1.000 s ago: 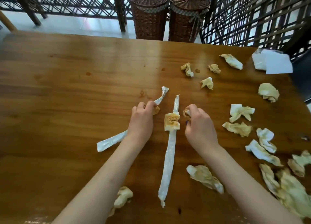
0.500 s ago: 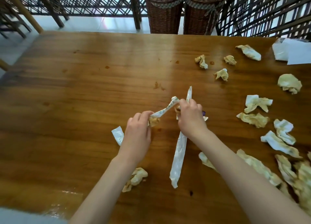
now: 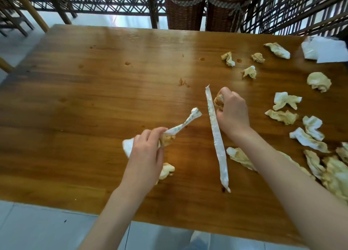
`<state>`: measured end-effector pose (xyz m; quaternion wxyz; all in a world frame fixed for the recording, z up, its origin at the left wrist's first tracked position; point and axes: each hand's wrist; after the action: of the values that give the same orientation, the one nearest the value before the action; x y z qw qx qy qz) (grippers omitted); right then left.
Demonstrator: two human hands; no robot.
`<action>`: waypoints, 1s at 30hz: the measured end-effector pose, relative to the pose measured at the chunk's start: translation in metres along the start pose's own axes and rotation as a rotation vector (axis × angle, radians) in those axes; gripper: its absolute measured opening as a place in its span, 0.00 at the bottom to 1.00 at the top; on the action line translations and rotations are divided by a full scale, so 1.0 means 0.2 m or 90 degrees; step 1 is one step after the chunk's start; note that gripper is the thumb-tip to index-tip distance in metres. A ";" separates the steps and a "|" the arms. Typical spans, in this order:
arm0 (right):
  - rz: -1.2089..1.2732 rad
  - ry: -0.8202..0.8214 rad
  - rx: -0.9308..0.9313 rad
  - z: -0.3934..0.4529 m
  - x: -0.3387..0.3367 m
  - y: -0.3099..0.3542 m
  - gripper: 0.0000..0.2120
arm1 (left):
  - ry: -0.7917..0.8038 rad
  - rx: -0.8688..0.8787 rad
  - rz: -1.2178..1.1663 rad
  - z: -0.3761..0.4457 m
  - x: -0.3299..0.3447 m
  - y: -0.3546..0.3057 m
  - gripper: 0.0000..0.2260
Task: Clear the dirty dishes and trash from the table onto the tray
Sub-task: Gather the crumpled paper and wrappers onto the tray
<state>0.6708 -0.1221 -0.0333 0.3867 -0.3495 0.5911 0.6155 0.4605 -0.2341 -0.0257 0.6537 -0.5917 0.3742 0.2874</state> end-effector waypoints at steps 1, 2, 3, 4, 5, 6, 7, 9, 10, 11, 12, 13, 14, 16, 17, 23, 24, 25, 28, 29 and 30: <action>-0.004 -0.006 0.003 -0.03 -0.01 -0.01 0.14 | 0.015 -0.003 0.009 -0.05 0.02 0.01 0.18; -0.007 -0.011 0.009 -0.05 -0.02 -0.02 0.14 | 0.037 -0.011 0.020 -0.09 0.05 0.01 0.17; -0.010 -0.012 0.016 -0.07 -0.02 -0.04 0.15 | 0.061 -0.025 0.028 -0.13 0.08 0.02 0.16; -0.015 -0.006 0.025 -0.09 -0.02 -0.05 0.15 | 0.081 -0.040 0.033 -0.16 0.11 0.02 0.16; -0.020 0.006 0.035 -0.11 -0.01 -0.05 0.16 | 0.095 -0.053 0.040 -0.19 0.14 0.03 0.15; -0.024 0.021 0.045 -0.13 0.00 -0.06 0.17 | 0.105 -0.063 0.048 -0.20 0.16 0.04 0.16; -0.028 0.037 0.054 -0.14 0.01 -0.06 0.18 | 0.111 -0.072 0.054 -0.21 0.18 0.05 0.17; -0.037 0.063 0.067 -0.16 0.04 -0.06 0.18 | 0.122 -0.094 0.060 -0.22 0.20 0.07 0.21; -0.042 0.071 0.072 -0.17 0.05 -0.05 0.18 | 0.127 -0.098 0.061 -0.22 0.21 0.07 0.24; -0.045 0.078 0.077 -0.18 0.06 -0.05 0.17 | 0.131 -0.098 0.062 -0.22 0.21 0.08 0.25; -0.047 0.083 0.080 -0.19 0.06 -0.05 0.17 | 0.131 -0.096 0.064 -0.22 0.21 0.08 0.27; -0.048 0.088 0.081 -0.20 0.07 -0.05 0.16 | 0.128 -0.093 0.065 -0.22 0.21 0.08 0.28; -0.049 0.093 0.082 -0.20 0.08 -0.05 0.16 | 0.127 -0.090 0.065 -0.22 0.21 0.09 0.30; -0.052 0.104 0.087 -0.21 0.09 -0.05 0.16 | 0.138 -0.083 0.056 -0.23 0.20 0.10 0.36; -0.054 0.105 0.088 -0.21 0.09 -0.05 0.16 | 0.149 -0.077 0.055 -0.24 0.20 0.10 0.39; -0.044 0.116 0.121 -0.21 0.11 -0.05 0.18 | 0.151 -0.031 0.100 -0.27 0.20 0.11 0.37; -0.039 0.125 0.130 -0.21 0.12 -0.05 0.19 | 0.136 -0.030 0.096 -0.27 0.20 0.10 0.34; -0.037 0.135 0.137 -0.21 0.12 -0.04 0.21 | 0.126 -0.031 0.093 -0.26 0.21 0.10 0.31; -0.049 0.141 0.156 -0.20 0.13 -0.03 0.22 | 0.112 -0.033 0.085 -0.24 0.22 0.09 0.27; -0.051 0.131 0.160 -0.19 0.14 -0.03 0.20 | 0.110 -0.033 0.083 -0.23 0.22 0.09 0.26; -0.054 0.119 0.161 -0.19 0.14 -0.03 0.17 | 0.106 -0.032 0.081 -0.23 0.23 0.09 0.25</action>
<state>0.6617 -0.1578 -0.0621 0.3963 -0.3785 0.6822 0.4840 0.4643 -0.2800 -0.0738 0.5857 -0.6047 0.4567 0.2876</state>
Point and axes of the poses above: each hand's wrist, its own z-axis towards the middle knuckle, its own x-axis out of the palm, y = z × x, and after that the axes turned 8 degrees about y, right-handed
